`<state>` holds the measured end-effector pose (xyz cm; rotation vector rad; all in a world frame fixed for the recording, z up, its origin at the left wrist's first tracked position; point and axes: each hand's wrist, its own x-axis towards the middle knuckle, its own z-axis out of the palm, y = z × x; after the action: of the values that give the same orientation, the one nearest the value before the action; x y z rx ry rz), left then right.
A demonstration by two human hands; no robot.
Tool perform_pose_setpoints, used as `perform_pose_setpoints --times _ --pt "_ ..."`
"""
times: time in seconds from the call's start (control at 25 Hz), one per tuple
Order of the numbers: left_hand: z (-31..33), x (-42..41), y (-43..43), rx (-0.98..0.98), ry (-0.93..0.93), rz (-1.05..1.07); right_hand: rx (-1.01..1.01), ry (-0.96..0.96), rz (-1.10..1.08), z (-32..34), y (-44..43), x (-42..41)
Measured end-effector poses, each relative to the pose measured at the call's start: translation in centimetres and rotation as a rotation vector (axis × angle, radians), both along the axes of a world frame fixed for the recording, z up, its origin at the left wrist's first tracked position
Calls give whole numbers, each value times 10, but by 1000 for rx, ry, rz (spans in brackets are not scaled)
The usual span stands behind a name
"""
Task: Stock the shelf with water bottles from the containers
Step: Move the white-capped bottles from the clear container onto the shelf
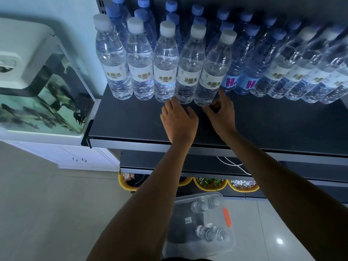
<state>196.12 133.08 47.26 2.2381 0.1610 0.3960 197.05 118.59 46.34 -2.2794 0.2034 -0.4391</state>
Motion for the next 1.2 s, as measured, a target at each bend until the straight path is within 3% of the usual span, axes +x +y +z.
perform_pose_setpoints --times 0.32,0.56,0.68,0.84,0.92,1.0,1.2 --pt "0 -2 -1 -7 27 -7 -50 77 -14 5 -1 -2" --pt "7 -11 4 -132 -27 -13 221 174 96 23 -11 -24" --pt "8 -26 11 -256 -19 -56 255 77 81 21 -8 -64" --pt "5 -95 12 -495 -108 -73 135 -180 103 1 2 -149" --pt "-20 -141 9 -626 -141 -90 111 -248 106 -23 0 -190" --pt "-60 -189 8 -624 -68 -100 126 -199 66 -60 -9 -228" --pt "-243 -303 16 -429 421 -10 105 110 15 -209 -36 -324"
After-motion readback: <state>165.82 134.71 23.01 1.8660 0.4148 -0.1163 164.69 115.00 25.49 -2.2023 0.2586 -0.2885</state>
